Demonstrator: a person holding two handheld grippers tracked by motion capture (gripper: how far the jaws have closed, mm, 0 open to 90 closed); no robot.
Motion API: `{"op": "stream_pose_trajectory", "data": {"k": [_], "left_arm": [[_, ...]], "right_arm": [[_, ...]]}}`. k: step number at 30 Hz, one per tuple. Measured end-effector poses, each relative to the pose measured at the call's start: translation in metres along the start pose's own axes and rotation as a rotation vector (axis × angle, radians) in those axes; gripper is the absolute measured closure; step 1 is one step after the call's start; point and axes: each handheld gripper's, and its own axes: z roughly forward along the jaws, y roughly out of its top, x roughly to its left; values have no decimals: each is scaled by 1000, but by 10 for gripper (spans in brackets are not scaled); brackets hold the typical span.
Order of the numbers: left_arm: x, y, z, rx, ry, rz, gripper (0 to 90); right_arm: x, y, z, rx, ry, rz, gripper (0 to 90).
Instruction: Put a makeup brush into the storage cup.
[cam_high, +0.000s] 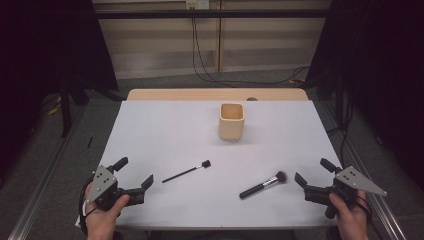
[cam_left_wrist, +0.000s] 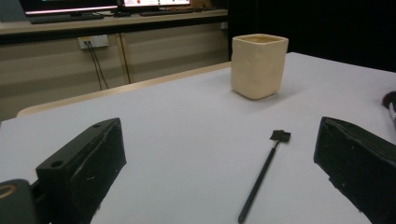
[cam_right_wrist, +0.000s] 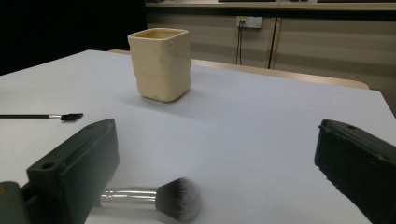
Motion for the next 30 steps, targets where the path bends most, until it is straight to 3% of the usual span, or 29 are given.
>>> {"op": "stream_pose_trajectory", "data": {"k": [10,12,19,23,25,30], "left_arm": [[5,0,1,9,21,-16,22],[3,1,4,17,2,-43,22],[-2,3,15,30,-37,-24,21],[-6,5,25,65,-54,-51,14],[-9,7,32,83,-74,-31,15],[-12,15,50,76,-101,-6,19]], "right_arm": [[-3,0,0,-1,-1,23,0],[-4,-1,1,5,-1,25,0],[-1,0,1,6,11,16,0],[-3,0,2,8,4,19,0],[-3,0,3,11,3,20,0],[-2,0,2,9,7,13,0]]}}
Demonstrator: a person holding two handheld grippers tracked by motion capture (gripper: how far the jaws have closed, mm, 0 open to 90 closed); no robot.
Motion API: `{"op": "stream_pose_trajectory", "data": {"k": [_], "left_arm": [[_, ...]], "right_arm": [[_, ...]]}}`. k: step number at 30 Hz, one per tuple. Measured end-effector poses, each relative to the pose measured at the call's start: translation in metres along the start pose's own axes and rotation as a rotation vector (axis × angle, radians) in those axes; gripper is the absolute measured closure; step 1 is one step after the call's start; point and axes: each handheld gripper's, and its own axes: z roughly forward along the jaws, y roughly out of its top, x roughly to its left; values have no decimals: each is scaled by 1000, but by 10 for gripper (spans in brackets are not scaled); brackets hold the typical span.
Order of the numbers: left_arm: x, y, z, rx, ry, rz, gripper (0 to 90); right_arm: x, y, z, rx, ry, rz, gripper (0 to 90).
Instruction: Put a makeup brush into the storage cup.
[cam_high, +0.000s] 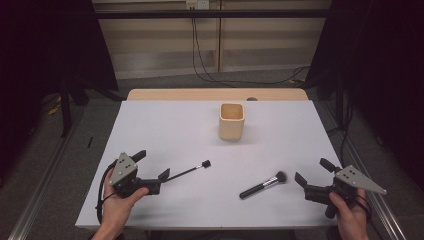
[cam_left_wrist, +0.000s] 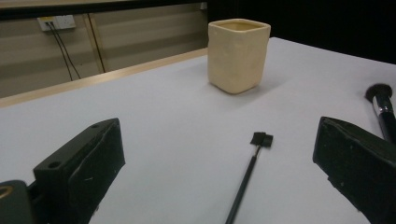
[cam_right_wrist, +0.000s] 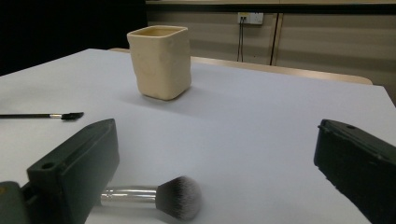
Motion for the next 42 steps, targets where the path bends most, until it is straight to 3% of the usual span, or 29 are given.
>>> {"op": "stream_pose_trajectory", "data": {"k": [7,10,14,20,25,29,34,39,41,42], "left_arm": [[3,10,25,-10,-16,5,20],[4,10,30,-2,-23,-6,20],[8,16,40,-28,-14,-32,21],[12,25,51,-48,-10,-16,22],[12,22,59,6,-18,0,23],[11,26,59,56,-56,13,27],[15,28,57,120,-99,-2,35],[16,28,58,208,-109,37,43],[16,30,61,305,-117,61,56],[16,30,61,305,-117,61,55]], "right_arm": [[0,0,2,4,0,1,0],[1,0,2,7,6,-4,0],[0,0,2,5,2,0,0],[0,0,1,0,1,3,0],[-1,-1,1,5,9,18,0],[0,0,-1,4,4,15,0],[2,0,-1,6,5,4,0],[2,0,2,12,4,12,0],[2,0,3,18,5,3,0],[2,0,3,20,6,0,0]]}}
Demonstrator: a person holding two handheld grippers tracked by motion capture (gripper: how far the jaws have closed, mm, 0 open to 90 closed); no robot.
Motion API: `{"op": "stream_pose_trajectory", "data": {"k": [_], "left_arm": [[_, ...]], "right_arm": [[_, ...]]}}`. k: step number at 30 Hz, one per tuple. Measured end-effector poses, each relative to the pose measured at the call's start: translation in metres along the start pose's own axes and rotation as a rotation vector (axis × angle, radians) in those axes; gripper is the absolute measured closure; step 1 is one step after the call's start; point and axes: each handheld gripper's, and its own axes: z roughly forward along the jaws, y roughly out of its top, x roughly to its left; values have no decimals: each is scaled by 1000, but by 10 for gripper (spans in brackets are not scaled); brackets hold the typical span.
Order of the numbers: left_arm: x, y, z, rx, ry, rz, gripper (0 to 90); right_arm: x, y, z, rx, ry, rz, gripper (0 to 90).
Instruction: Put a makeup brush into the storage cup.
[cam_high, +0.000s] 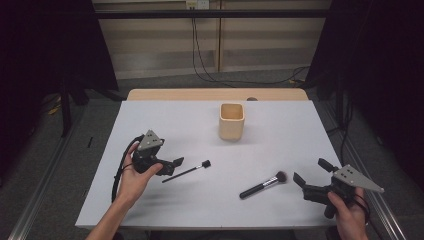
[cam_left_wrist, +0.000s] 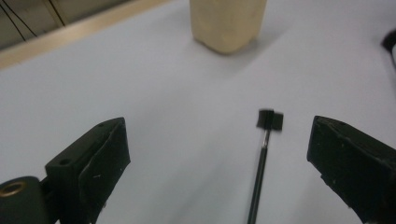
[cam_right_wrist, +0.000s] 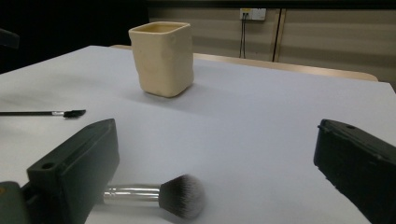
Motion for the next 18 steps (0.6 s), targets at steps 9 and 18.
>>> {"op": "stream_pose_trajectory", "data": {"k": [9,18], "left_arm": [[-6,11,14,210,-23,100,63],[-6,10,27,440,-111,115,69]], "right_arm": [[0,0,1,8,12,-10,0],[1,-1,1,15,11,-11,0]]}}
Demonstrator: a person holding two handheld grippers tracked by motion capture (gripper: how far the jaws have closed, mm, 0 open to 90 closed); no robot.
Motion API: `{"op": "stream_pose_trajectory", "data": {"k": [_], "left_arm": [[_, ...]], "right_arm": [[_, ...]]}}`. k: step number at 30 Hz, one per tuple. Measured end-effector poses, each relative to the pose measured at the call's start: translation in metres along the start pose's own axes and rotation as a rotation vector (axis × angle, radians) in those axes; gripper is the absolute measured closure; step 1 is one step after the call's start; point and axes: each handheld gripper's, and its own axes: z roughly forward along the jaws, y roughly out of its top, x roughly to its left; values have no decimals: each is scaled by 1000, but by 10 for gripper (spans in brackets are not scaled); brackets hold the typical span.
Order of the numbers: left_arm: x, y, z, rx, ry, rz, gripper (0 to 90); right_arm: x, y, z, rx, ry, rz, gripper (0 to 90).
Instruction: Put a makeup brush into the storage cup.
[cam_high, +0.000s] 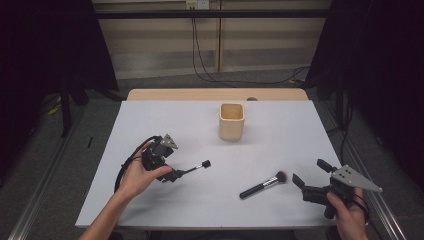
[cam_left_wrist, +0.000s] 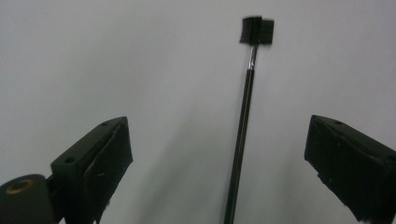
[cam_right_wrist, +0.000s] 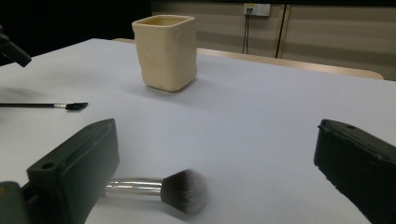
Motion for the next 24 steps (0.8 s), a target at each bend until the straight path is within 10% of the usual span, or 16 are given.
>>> {"op": "stream_pose_trajectory", "data": {"k": [11,24], "left_arm": [[-1,5,13,218,-51,59,74],[-1,16,19,344,-67,83,197]], "right_arm": [[1,-1,1,9,2,1,0],[1,-1,1,10,6,-6,0]]}}
